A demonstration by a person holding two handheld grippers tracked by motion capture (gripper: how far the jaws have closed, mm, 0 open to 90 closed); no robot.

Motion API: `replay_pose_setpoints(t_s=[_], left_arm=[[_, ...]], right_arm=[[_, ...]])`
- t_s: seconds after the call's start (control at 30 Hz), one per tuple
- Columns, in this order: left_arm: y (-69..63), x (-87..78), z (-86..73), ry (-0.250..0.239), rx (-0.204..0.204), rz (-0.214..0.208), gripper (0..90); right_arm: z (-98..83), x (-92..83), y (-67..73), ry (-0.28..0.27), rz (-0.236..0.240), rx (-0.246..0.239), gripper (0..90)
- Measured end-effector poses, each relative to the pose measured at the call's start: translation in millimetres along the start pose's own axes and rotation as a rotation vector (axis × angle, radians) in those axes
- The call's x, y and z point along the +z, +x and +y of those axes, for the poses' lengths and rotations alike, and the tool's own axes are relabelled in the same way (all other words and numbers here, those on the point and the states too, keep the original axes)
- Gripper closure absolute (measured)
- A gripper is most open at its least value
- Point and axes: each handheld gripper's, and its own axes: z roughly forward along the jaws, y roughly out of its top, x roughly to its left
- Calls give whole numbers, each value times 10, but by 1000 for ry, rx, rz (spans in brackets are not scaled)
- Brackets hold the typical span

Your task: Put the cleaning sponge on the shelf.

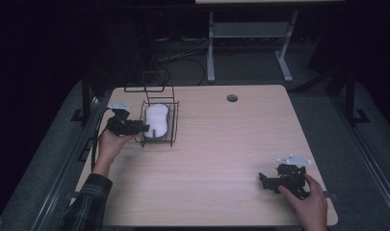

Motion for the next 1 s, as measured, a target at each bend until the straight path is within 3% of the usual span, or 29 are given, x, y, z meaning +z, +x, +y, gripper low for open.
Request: replay_pose_setpoints(t_s=[0.07, 0.2, 0.37, 0.73, 1.0], left_arm=[[-37, -36, -23, -6, -8, -5, 471], [-117, -98, -55, 25, 18, 19, 385], [-220, -199, -135, 16, 19, 21, 327], [-527, -395, -338, 15, 75, 30, 264], [-713, -428, -543, 23, 102, 37, 199]], right_arm=[[0, 0, 0, 0, 0, 0, 0], [0, 0, 0, 0, 0, 0, 0], [0, 0, 0, 0, 0, 0, 0], [0, 0, 0, 0, 0, 0, 0], [0, 0, 0, 0, 0, 0, 0]])
